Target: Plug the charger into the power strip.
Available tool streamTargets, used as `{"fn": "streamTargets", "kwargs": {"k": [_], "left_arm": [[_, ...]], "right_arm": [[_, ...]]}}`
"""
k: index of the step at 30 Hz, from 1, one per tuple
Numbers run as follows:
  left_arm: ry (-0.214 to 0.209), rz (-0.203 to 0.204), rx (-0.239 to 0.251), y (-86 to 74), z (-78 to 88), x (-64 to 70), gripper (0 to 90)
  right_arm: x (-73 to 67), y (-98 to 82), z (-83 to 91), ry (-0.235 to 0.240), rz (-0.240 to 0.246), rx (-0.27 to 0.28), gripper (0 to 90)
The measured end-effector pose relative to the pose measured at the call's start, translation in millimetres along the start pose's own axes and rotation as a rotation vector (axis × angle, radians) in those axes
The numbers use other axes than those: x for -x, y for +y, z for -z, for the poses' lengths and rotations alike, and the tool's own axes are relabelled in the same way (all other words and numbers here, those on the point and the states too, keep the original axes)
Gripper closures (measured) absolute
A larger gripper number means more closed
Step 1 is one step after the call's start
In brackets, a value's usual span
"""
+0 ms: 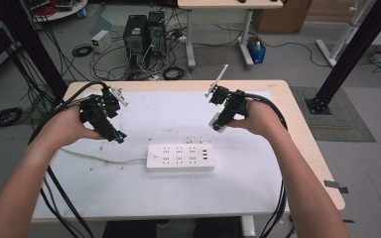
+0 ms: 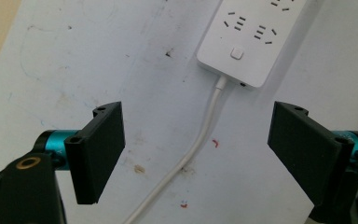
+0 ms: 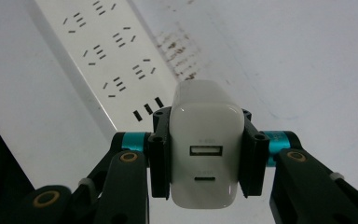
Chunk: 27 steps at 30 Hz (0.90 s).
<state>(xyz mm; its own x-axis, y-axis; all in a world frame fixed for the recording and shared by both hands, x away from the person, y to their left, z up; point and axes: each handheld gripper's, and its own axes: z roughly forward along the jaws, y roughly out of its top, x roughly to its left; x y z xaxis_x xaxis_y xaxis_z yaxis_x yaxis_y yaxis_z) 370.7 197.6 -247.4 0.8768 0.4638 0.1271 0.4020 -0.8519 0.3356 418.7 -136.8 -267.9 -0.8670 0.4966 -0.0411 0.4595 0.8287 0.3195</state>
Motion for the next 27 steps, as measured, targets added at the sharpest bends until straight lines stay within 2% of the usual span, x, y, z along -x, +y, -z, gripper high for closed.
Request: {"fn": "streamTargets", "kwargs": {"k": [2, 4, 5, 9, 10, 12, 15, 18, 21, 26, 27], "left_arm": [[-0.013, 0.000, 0.015, -0.6, 0.9, 1.3, 18.9], [-0.016, 0.006, 0.027, -1.3, 1.7, 2.0, 18.9], [-0.017, 0.006, 0.026, -1.5, 2.1, 2.4, 18.9], [-0.012, -0.015, 0.018, -2.5, 3.8, 3.2, 19.0], [-0.014, -0.017, 0.017, -2.6, 3.8, 3.6, 19.0], [-0.014, -0.015, 0.019, -2.8, 3.5, 4.4, 19.0], [-0.015, -0.026, 0.020, -2.6, 2.5, 9.3, 18.9], [-0.017, -0.030, 0.019, -2.9, 1.6, 12.1, 19.0], [-0.019, -0.043, 0.009, -3.4, 0.8, 14.8, 19.0], [-0.016, -0.049, 0.017, -4.1, 2.6, 20.8, 19.0], [-0.018, -0.064, 0.009, -4.1, 3.6, 22.1, 19.0]], "right_arm": [[-4.8, 6.1, -8.3, 0.014, 0.042, -0.021, 62.1], [-11.1, 14.6, -22.6, 0.039, 0.115, -0.053, 62.1], [-11.1, 14.6, -22.6, 0.039, 0.115, -0.053, 62.1], [-20.2, 25.5, -41.1, 0.066, 0.189, -0.112, 62.2], [-24.9, 29.8, -49.3, 0.072, 0.226, -0.127, 62.2], [-24.9, 29.8, -49.3, 0.072, 0.226, -0.127, 62.2], [-33.5, 38.1, -67.3, 0.082, 0.306, -0.175, 62.2], [-39.6, 41.8, -78.5, 0.083, 0.343, -0.200, 62.2], [-43.2, 46.3, -86.0, 0.095, 0.379, -0.202, 62.2], [-47.2, 52.7, -95.3, 0.103, 0.406, -0.227, 62.2], [-47.3, 53.8, -97.9, 0.102, 0.429, -0.235, 62.2]]}}
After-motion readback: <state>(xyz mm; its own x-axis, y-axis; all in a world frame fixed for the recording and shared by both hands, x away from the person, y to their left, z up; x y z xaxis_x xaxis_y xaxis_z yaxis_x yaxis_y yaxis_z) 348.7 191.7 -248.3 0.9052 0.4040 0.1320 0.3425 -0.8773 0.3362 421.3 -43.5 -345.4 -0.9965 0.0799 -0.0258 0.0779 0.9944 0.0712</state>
